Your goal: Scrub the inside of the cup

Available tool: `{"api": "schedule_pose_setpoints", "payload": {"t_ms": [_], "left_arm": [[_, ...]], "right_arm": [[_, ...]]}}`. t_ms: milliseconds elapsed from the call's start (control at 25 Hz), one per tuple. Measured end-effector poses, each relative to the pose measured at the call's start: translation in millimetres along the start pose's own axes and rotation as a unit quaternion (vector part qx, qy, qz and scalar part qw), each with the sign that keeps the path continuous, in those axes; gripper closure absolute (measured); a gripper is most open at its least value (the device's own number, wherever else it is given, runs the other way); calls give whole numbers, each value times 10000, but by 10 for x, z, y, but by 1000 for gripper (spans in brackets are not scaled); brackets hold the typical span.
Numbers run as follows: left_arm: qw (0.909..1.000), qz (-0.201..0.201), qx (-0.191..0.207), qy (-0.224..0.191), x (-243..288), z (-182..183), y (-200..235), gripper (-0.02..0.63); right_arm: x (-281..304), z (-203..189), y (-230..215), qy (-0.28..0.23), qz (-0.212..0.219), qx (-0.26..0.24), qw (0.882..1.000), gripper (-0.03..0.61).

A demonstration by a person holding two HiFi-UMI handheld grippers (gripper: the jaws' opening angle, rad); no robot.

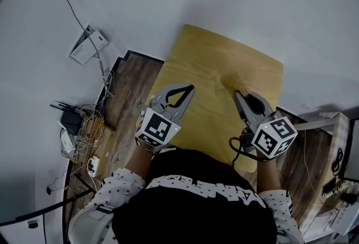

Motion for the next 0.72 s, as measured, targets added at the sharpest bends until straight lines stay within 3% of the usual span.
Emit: {"api": "schedule_pose_setpoints", "payload": {"t_ms": [200,400,720], "left_arm": [[10000,47,3,63,-59,18,14,612],[9998,30,-141,-141,-26,94,4,612],[9998,-201,-31,-87,67,124,-114,612]], "right_arm": [[38,-31,78,96,141,-34,9998,523],[13,-47,59,122,111,-36,9999,523],[-104,-53,17,109,-17,-43,9999,523]]}}
Point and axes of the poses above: the fingertips, and each gripper's own axes: x forward along the fingers, y to its left, z out of its top, the point moved 7 cm from there along -x, backward along the fingers, and after that the axes turned 8 degrees about -y, right-handed, at the moved point
